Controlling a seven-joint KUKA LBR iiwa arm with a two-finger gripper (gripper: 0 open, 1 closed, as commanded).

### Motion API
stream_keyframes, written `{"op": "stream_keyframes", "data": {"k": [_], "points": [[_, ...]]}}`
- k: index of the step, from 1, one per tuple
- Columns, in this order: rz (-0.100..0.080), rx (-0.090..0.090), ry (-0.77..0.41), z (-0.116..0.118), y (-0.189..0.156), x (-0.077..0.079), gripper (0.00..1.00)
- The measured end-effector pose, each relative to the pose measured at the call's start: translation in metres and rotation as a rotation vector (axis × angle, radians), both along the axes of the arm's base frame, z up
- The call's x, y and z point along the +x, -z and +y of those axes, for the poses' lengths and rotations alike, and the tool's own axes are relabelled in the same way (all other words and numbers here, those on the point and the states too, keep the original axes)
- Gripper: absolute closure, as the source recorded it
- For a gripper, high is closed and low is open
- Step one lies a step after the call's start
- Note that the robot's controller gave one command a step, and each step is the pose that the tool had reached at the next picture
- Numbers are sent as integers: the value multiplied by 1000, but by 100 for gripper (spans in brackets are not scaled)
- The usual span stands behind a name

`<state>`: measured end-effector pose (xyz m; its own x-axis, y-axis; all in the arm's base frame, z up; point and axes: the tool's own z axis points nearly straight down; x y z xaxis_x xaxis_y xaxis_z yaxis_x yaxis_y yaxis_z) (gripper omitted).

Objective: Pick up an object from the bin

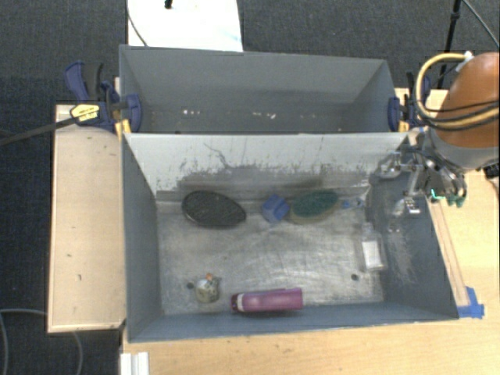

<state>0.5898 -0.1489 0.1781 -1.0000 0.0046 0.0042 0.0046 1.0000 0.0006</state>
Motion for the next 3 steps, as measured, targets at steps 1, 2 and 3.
{"op": "stream_keyframes", "data": {"k": [1,2,3], "points": [[-12,0,-122,68,109,3,0],[-19,-3,-121,65,104,5,100],[-17,-2,-25,69,-81,-2,100]]}}
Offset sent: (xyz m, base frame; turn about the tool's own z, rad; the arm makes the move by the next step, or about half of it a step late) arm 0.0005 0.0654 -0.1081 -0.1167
